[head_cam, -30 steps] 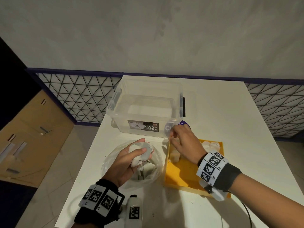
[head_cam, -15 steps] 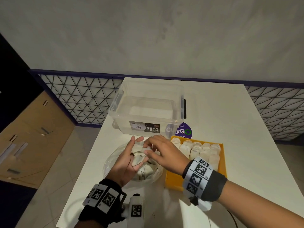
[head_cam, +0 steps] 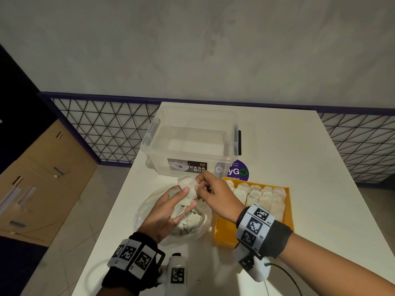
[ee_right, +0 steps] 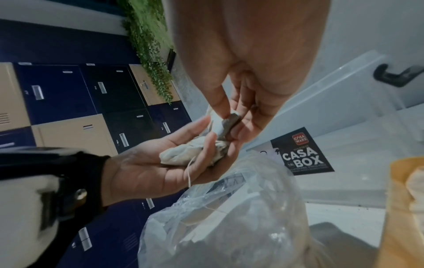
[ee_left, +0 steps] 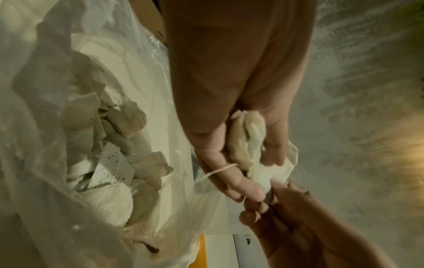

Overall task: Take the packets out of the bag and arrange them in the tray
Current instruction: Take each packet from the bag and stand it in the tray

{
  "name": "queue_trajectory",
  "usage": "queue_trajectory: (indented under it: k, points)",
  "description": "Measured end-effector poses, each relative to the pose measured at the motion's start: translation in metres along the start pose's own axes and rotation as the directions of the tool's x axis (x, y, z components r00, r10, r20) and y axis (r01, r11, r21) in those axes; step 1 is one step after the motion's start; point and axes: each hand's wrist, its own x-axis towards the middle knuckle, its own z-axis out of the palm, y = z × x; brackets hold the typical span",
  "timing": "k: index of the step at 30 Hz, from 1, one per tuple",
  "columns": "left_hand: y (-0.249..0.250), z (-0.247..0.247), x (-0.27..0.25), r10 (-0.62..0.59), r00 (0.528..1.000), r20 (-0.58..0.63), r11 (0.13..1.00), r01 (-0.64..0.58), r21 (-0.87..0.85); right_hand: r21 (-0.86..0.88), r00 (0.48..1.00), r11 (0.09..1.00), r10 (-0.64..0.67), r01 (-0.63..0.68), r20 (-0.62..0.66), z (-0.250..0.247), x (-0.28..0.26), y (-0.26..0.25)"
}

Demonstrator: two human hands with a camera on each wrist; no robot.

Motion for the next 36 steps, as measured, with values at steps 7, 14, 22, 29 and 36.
queue_trajectory:
  k: [7,14,22,29,36]
  points:
    - [-0.002,0.001,0.004,-0.004,0.995,-0.102,0.998,0.010,0.064,-0.127,0.998,0.990,-0.068,0.067,-0.002,-0.005,0.007,0.002]
    - [-0.002,0.006,0.002,0.004,0.992,-0.123,0.991,0.013,0.135,-0.256,0.978,0.950,-0.140,0.177,0.155,-0.021,0.016,-0.006]
    - [-0.001,0.008,-0.001,-0.022,0.993,-0.117,0.990,0.038,0.136,-0.321,0.986,0.938,-0.087,0.129,0.142,-0.050,0.011,-0.004]
    - [-0.002,0.006,-0.002,-0.013,0.995,-0.100,0.997,0.021,0.078,-0.509,0.999,0.860,0.045,-0.048,-0.018,-0.100,0.004,0.029]
    - [-0.004,0.008,-0.001,0.001,0.994,-0.105,0.998,0.005,0.057,-0.537,0.966,0.818,0.259,-0.205,0.026,-0.102,-0.017,0.062]
